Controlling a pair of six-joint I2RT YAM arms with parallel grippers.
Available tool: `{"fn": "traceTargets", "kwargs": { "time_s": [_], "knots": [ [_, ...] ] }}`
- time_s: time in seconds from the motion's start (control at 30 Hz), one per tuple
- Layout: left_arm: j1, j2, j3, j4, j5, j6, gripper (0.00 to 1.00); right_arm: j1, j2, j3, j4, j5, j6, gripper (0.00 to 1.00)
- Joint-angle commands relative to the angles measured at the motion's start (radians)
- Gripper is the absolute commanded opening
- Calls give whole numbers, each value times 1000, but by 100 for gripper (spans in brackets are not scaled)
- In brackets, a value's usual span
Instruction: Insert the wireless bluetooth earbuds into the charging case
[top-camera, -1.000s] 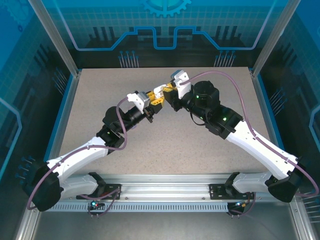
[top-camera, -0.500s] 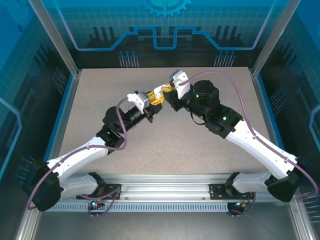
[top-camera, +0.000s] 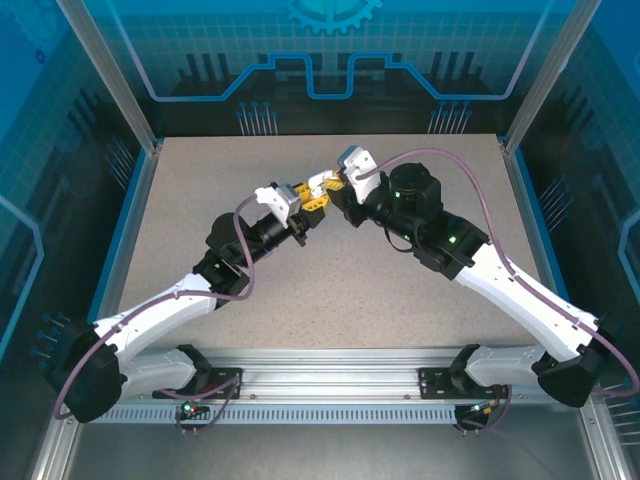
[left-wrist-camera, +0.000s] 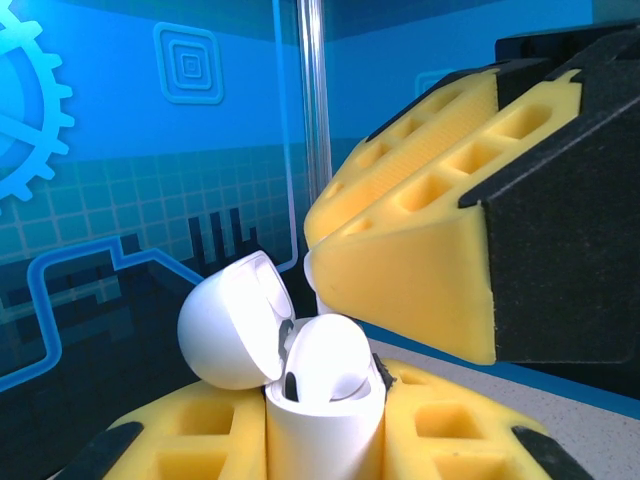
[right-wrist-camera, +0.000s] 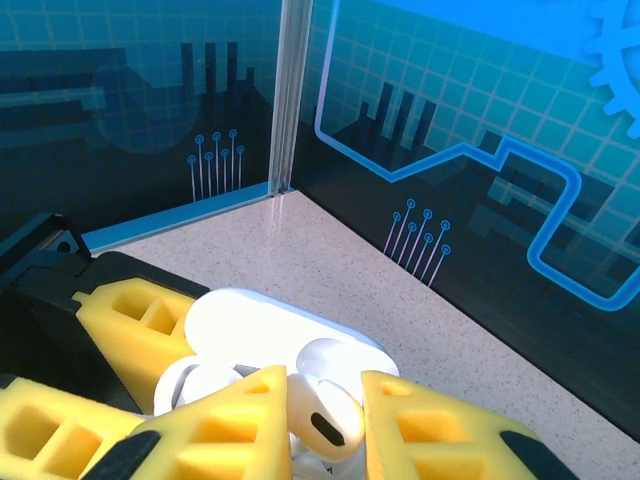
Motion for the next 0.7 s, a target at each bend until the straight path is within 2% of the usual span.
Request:
{"fn": "traceTargets", "kwargs": {
  "time_s": [0.0,0.4,0.67],
  "knots": [
    [-5,-26,39,65,6,-14,0,5,-12,-13,-67,-20,-40,20],
    [-5,-26,41,67,1,-12,0,17,7,6,-124,-70,-66,21],
    [-6,-26,41,68,2,-13,0,30,15,18,-137,-50,-84,24]
  ]
}}
